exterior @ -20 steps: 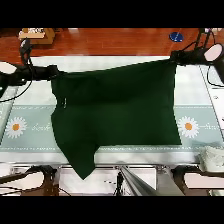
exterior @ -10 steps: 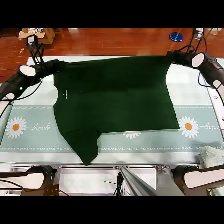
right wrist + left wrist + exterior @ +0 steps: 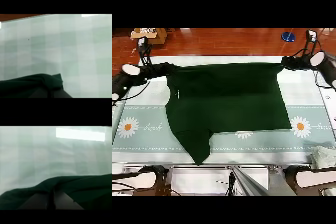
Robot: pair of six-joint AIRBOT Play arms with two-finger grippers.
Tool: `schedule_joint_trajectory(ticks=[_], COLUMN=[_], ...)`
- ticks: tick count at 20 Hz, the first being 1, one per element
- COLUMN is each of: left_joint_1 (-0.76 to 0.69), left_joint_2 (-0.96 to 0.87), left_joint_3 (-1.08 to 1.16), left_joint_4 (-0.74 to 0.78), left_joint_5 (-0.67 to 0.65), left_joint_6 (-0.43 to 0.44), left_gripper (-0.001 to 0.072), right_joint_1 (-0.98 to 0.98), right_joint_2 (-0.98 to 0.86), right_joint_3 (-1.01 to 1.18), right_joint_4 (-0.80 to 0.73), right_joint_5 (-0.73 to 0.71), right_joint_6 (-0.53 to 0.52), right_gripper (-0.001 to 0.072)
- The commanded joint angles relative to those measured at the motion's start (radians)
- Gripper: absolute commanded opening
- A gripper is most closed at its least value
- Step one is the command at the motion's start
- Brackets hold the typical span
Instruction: Fold the shirts.
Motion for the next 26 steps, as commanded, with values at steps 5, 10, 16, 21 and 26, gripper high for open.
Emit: schedule_joint_trajectory(ticks=[5, 10, 16, 21, 26], left_joint_1=[0.025, 0.039, 0.190, 0.407, 0.503], left_joint_2=[-0.023, -0.066, 0.007, 0.233, 0.470], left_joint_3=[-0.054, -0.080, -0.056, -0.282, -0.626], left_joint_4=[0.010, 0.046, 0.157, 0.288, 0.146], left_joint_5=[-0.382, -0.400, -0.718, -0.895, -0.853], left_joint_6=[-0.060, -0.137, -0.196, -0.248, -0.183], left_gripper=[0.0021, 0.0025, 0.0478, 0.0475, 0.0557], right_joint_1=[-0.007, -0.011, -0.040, -0.204, -0.393], right_joint_2=[-0.004, -0.018, 0.011, 0.159, 0.335], right_joint_3=[0.000, 0.000, 0.056, -0.087, -0.363], right_joint_4=[-0.005, -0.038, -0.351, -0.319, 0.166], right_joint_5=[0.290, 0.318, 0.681, 0.850, 0.693], right_joint_6=[-0.028, -0.028, -0.135, -0.072, -0.254], right_gripper=[0.0026, 0.0027, 0.0361, 0.0365, 0.0466])
